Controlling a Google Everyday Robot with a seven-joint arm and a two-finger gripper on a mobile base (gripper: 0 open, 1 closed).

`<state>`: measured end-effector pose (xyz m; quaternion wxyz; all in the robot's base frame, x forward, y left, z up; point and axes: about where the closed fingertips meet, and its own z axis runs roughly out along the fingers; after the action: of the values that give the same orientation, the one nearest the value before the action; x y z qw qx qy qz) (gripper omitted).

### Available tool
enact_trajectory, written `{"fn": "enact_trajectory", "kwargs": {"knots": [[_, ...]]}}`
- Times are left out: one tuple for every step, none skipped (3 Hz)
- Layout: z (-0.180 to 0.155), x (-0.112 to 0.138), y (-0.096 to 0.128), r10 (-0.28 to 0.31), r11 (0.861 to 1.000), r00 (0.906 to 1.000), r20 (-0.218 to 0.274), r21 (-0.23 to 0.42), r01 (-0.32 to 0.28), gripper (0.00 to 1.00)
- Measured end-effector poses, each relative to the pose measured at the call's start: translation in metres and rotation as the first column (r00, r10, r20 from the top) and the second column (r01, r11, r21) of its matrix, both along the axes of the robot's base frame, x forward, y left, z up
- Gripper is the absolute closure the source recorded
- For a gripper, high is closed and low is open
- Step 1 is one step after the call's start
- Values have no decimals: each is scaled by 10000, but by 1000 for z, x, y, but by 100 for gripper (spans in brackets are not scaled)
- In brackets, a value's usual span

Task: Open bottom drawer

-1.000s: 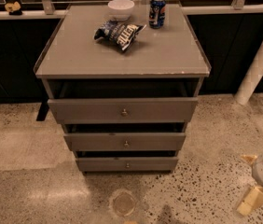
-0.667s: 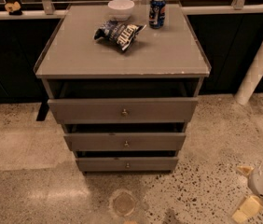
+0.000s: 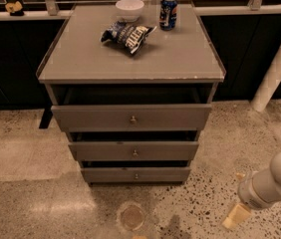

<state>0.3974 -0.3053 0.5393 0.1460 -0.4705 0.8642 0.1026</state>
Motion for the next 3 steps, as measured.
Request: {"fn": "enact_trajectory", "kwargs": {"knots": [[-2, 9, 0, -129, 9999, 9996, 257, -104, 132, 0], [-2, 9, 0, -130, 9999, 9996, 258, -104, 132, 0], [-20, 1, -4, -151, 9997, 9969, 769, -158, 164, 0]]}}
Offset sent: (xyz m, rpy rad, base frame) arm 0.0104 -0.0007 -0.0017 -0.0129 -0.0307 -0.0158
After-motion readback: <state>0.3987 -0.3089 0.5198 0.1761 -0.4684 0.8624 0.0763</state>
